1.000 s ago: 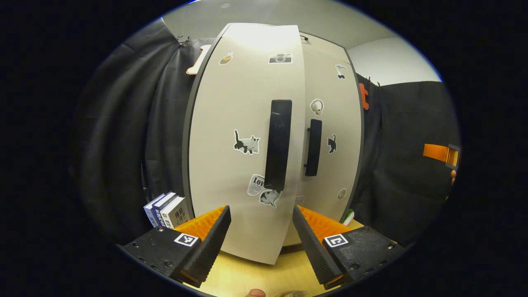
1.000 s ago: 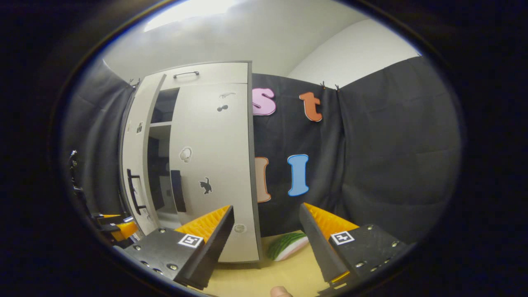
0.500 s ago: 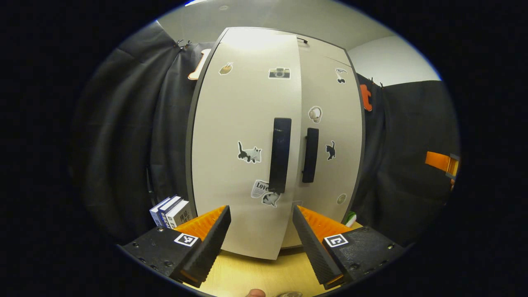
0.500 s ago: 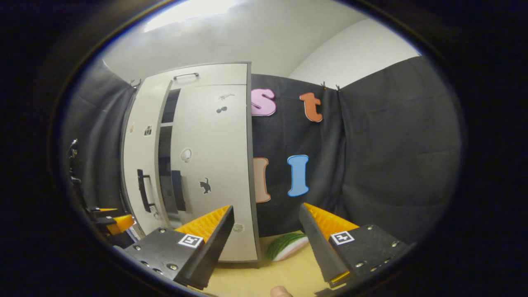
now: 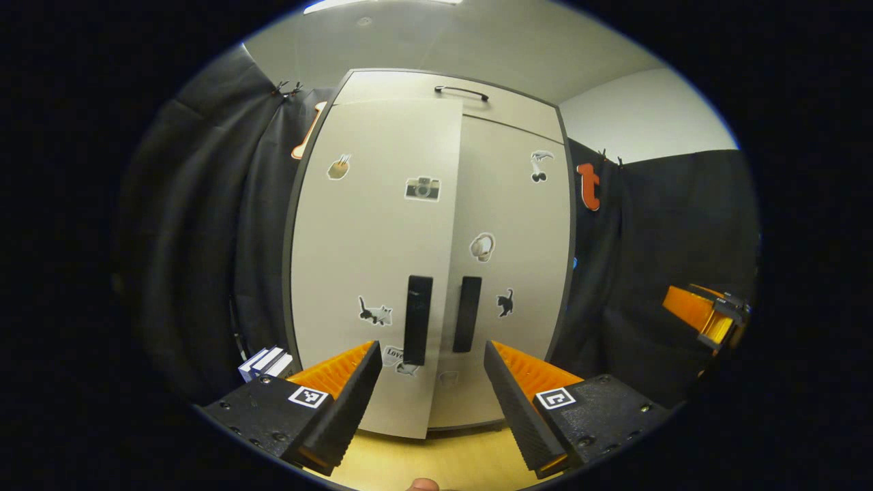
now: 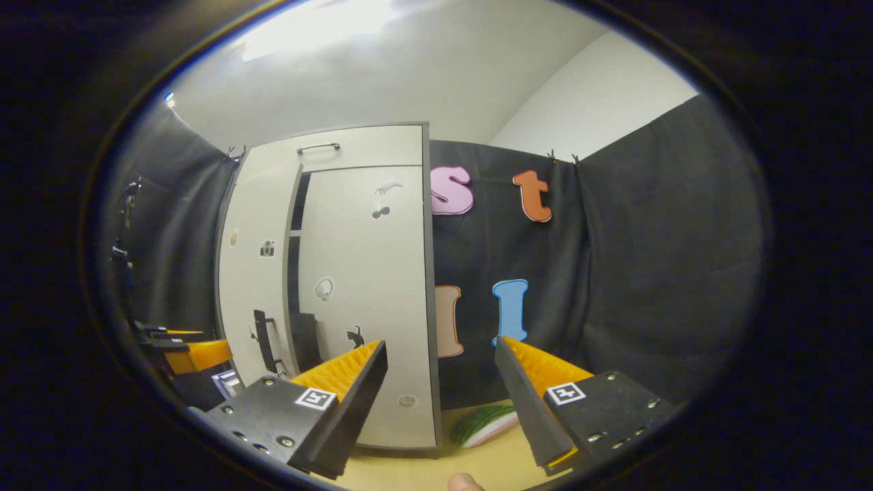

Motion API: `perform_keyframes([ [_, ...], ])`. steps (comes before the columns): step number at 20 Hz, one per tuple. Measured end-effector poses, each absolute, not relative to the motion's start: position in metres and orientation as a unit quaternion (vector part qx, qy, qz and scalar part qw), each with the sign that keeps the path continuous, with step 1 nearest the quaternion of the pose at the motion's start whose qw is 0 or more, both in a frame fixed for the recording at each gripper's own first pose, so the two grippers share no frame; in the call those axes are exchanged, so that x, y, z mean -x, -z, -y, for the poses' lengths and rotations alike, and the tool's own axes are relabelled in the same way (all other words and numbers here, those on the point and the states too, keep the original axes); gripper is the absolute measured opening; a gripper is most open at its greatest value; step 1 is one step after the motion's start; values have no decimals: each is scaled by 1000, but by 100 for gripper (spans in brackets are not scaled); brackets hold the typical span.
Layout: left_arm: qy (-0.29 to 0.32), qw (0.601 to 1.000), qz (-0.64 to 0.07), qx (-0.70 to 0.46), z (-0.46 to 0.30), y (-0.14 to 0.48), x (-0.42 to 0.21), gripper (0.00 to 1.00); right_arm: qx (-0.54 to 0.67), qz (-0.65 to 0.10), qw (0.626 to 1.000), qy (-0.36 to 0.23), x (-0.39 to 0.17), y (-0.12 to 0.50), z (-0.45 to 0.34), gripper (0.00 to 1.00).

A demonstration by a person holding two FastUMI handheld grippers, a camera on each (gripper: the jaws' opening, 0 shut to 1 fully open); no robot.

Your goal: Grasp the bottle in the cabinet with the left hand and place it on the coaster, then close the right door with the right hand and the left door with the left hand.

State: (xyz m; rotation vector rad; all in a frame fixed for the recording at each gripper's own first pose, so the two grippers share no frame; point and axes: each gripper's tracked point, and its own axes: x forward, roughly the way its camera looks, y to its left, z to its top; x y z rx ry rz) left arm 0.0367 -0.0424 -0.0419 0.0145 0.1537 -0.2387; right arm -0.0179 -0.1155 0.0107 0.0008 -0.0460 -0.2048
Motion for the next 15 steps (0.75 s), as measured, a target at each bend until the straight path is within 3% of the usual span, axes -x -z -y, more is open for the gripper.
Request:
perform_keyframes([
  [5,137,988,-60,-23,86,17,-35,95,6,21,995,95,13,-21,132,96],
  [6,142,988,-55,-25,96,14,-35,90,8,22,995,95,15,-23,137,97],
  [7,146,988,-51,-25,106,12,-33,95,11,24,995,94,15,-25,143,97],
  [8,150,987,-51,-23,117,11,-29,95,12,23,995,93,16,-26,150,92],
  [15,151,987,-46,-28,189,14,-14,95,23,23,996,87,27,-30,217,92],
])
